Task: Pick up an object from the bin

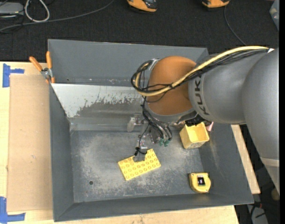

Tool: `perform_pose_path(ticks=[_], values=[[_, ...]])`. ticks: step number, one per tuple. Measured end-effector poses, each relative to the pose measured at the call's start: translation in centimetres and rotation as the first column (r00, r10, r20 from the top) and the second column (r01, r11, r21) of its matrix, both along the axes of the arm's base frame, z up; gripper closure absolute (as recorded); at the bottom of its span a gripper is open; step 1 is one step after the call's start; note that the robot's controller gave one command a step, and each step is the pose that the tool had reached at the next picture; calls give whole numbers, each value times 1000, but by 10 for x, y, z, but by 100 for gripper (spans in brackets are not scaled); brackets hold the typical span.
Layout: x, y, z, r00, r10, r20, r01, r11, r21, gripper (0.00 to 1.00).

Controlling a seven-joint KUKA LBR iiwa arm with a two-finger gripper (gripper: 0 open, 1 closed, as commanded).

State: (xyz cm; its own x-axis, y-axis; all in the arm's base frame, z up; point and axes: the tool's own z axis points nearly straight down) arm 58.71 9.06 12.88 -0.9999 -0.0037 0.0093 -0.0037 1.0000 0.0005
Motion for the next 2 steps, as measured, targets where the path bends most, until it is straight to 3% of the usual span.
perform_pose_path(ticks=[1,2], values=[[1,-1,5,1000,-3,7,3,1000,0,0],[-27,-39,-62,997,71,0,-71,997,1,0]])
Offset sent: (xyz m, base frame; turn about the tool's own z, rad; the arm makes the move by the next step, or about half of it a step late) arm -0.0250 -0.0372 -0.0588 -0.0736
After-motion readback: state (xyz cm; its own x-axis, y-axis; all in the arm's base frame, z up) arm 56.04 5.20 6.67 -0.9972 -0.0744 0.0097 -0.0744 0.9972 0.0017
